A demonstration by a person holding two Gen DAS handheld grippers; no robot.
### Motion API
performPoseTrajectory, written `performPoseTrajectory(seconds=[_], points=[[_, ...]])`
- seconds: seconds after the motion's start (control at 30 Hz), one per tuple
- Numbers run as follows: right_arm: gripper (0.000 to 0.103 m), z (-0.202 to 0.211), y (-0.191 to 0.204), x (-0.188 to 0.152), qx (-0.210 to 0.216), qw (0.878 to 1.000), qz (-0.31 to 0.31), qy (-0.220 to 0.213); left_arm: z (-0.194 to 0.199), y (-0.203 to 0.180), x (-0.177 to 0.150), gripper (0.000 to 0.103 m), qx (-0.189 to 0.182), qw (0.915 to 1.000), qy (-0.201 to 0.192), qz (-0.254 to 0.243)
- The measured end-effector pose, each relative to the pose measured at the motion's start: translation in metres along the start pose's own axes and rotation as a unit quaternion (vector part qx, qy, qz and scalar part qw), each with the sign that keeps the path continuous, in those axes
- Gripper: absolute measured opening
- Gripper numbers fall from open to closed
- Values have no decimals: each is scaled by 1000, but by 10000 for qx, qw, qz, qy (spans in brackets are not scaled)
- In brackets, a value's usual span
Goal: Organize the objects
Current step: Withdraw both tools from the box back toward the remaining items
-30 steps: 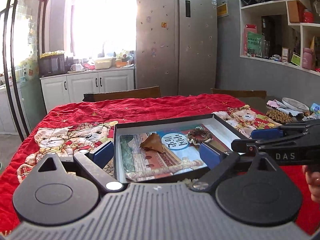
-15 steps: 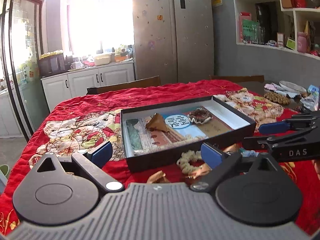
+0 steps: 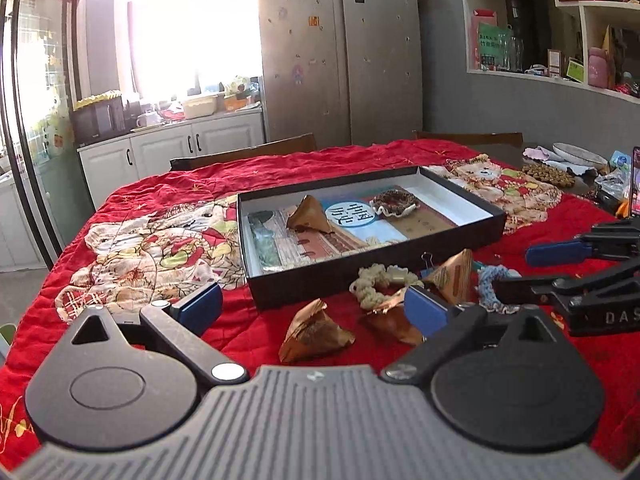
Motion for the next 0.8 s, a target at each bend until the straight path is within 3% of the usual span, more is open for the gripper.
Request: performPoseTrajectory(seconds=[0.6, 0.8], points=[[52, 2, 11, -16, 229, 9997, 72, 46, -9, 0, -15, 103, -125, 9998, 61, -142], [48, -3, 18, -25, 300, 9989, 219, 294, -22, 6, -22, 103, -80, 9998, 182, 20]])
Point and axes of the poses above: each gripper's, at about its wrist camera, not at the fingertips, and z roughly against the way its jaws point, y to its left, x to its top, the point moved 5 cm from there along -z, roughly the way its jaws point, and after that the axes turned 2 degrees about -x, right-handed, at the moved point
